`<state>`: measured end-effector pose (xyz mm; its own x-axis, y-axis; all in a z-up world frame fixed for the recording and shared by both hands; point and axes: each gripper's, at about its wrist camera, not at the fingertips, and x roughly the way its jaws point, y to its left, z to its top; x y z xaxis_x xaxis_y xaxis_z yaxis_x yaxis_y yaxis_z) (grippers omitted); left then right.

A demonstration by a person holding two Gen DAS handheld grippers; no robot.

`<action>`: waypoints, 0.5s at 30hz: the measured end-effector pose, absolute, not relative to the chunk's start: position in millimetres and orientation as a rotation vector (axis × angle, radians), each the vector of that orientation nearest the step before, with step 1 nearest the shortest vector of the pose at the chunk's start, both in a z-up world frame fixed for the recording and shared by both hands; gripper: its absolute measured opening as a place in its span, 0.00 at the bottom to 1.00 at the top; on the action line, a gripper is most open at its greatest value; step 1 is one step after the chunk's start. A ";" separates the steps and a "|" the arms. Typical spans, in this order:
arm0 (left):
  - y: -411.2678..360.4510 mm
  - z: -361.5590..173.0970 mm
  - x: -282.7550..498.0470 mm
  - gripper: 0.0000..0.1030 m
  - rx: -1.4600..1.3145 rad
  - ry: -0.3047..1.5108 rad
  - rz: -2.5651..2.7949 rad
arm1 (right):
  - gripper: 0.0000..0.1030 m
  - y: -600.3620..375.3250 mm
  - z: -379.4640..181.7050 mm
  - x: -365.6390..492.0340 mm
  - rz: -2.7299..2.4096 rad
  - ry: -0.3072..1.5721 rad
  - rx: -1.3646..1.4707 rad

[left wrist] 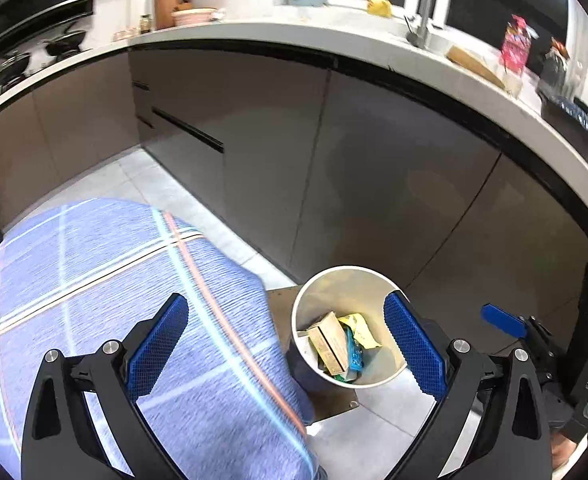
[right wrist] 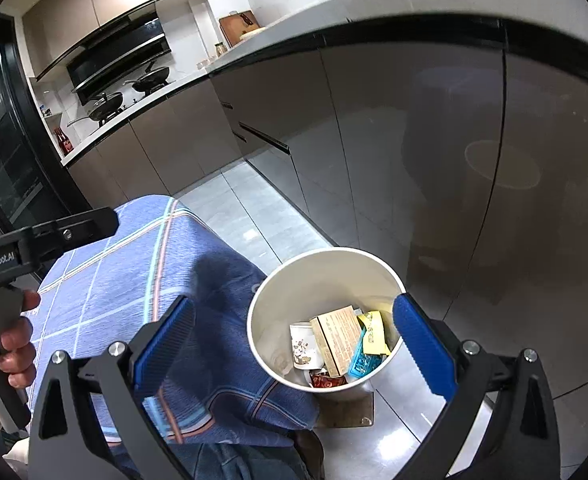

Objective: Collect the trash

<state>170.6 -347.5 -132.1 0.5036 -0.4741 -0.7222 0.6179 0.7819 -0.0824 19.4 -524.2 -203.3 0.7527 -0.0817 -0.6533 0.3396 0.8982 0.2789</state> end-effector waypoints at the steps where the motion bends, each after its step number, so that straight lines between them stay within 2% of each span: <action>1: -341.1 -127.1 166.2 0.92 0.195 0.800 -0.644 | 0.97 -519.5 -198.2 17.1 -0.238 0.679 0.391; 15: -232.2 -56.1 94.2 0.92 0.129 0.690 -0.424 | 0.97 -428.8 -97.4 -13.5 -0.278 0.654 0.245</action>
